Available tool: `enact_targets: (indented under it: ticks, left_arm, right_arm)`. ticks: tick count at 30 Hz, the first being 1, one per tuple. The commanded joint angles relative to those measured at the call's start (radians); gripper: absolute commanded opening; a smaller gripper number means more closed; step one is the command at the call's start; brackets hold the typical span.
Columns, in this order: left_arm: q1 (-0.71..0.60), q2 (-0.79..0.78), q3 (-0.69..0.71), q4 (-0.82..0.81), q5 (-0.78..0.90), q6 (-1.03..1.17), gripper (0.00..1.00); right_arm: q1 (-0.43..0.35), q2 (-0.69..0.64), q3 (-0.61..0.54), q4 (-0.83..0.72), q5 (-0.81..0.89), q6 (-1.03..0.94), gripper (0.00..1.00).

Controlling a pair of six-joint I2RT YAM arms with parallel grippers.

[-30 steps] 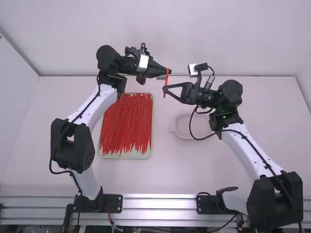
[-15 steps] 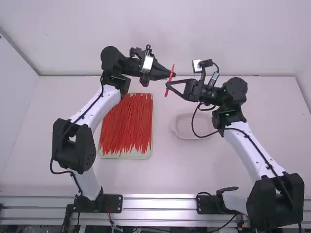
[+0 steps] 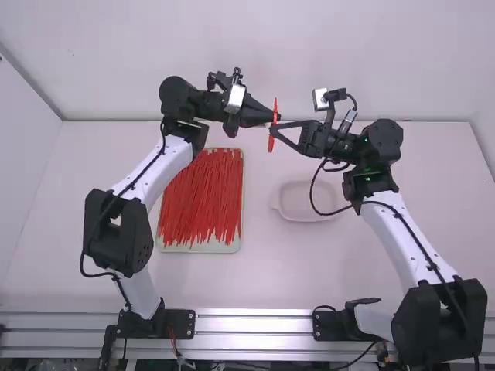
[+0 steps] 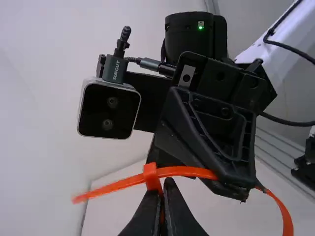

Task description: Fasten the cable tie

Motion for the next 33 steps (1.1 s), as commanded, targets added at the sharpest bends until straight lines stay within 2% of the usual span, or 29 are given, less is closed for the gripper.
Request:
enact_targets:
  ticks: [1,9,11,13,18,24,30,33]
  left_arm:
    - [-0.038,-0.002,-0.003,0.012,0.074,-0.031,0.02]
    - [-0.062,-0.002,-0.003,0.017,0.072,-0.03,0.02]
    - [-0.053,-0.002,-0.003,0.017,0.071,-0.031,0.02]
    - [-0.044,-0.002,-0.003,0.017,0.073,-0.032,0.02]
    - [-0.047,-0.002,-0.003,0.016,0.075,-0.072,0.02]
    - [-0.047,-0.002,-0.003,0.025,0.074,-0.092,0.02]
    - [-0.047,-0.002,-0.003,0.197,0.075,-0.247,0.02]
    - [-0.047,-0.002,-0.005,0.227,0.074,-0.259,0.02]
  right_arm:
    - [-0.04,0.003,0.05,0.006,0.081,-0.003,0.0]
    - [-0.056,0.003,0.051,0.01,0.087,0.003,0.0]
    - [-0.056,0.003,0.051,0.01,0.073,0.004,0.06]
    - [-0.056,0.003,0.051,0.01,0.046,0.004,0.26]
    - [-0.063,0.002,0.051,0.013,0.011,0.029,0.38]
    - [-0.091,0.002,0.051,0.014,-0.033,0.06,0.41]
    - [-0.094,0.002,0.051,0.014,-0.035,0.06,0.43]
    - [-0.095,0.002,0.051,0.013,-0.032,0.061,0.44]
